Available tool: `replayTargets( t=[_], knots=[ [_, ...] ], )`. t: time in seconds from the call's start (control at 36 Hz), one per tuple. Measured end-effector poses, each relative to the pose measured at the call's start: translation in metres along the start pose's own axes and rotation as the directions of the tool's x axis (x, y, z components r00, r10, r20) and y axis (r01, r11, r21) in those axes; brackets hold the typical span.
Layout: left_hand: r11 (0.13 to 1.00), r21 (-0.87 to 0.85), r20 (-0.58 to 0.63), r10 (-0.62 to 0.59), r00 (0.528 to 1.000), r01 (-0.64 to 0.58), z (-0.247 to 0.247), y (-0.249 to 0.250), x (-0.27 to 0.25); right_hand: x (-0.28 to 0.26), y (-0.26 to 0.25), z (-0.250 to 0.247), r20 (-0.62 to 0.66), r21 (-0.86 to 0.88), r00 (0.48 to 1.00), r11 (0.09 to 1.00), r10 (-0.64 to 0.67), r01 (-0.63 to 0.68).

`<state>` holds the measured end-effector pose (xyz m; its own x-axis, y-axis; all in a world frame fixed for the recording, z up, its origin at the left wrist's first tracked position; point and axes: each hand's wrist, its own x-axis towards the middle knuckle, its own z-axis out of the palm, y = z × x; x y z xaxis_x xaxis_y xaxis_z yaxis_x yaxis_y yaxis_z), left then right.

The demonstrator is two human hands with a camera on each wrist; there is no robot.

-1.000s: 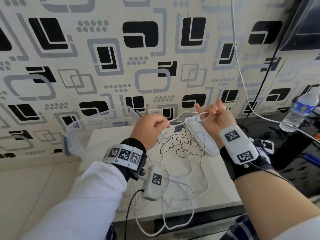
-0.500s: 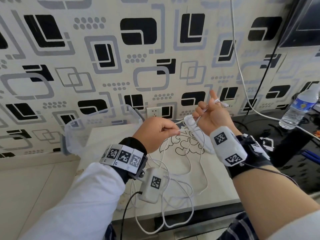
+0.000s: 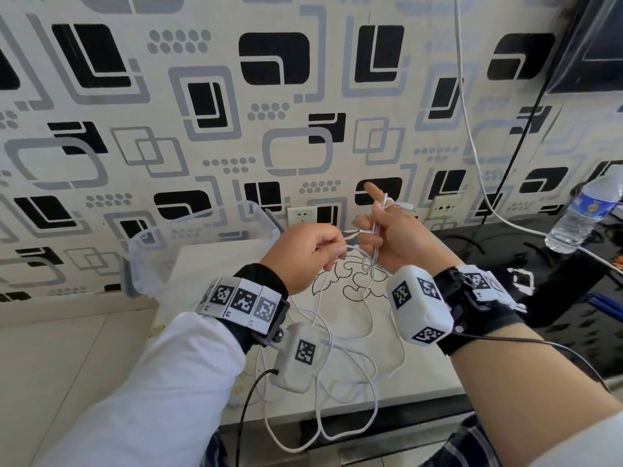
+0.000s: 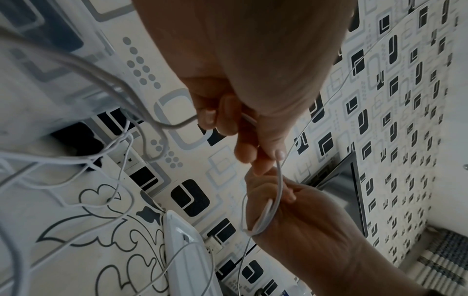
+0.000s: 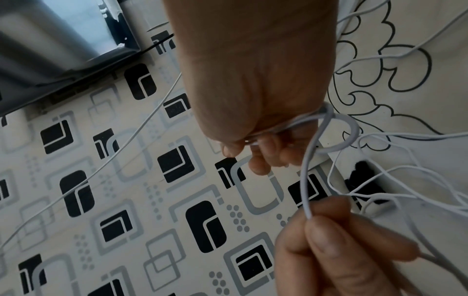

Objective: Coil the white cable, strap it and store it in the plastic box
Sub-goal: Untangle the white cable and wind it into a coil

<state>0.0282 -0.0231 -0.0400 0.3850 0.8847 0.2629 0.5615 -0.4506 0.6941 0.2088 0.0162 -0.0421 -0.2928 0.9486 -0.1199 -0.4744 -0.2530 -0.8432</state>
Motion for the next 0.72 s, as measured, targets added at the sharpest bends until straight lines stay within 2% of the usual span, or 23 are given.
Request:
replayTargets(
  t=[0.19,0.42,0.61,0.72],
  knots=[
    [0.999,0.017,-0.086,0.036,0.996,-0.034,0.0,-0.001,0.001,-0.002,0.005,0.004,0.088,-0.237,0.992,0.969,0.092,-0.069],
    [0.999,0.024,-0.143,0.038,0.989,-0.035,0.0,-0.003,0.003,-0.006,0.019,0.012,0.101,-0.506,0.963,0.846,0.249,-0.166],
    [0.999,0.046,-0.231,0.026,0.973,-0.015,-0.007,-0.01,0.005,-0.009,0.017,0.011,0.125,-0.532,0.903,0.796,0.411,-0.288],
    [0.998,0.061,-0.244,0.007,0.97,0.008,-0.008,-0.017,0.006,-0.009,0.016,0.01,0.146,-0.529,0.883,0.789,0.446,-0.311]
  ],
)
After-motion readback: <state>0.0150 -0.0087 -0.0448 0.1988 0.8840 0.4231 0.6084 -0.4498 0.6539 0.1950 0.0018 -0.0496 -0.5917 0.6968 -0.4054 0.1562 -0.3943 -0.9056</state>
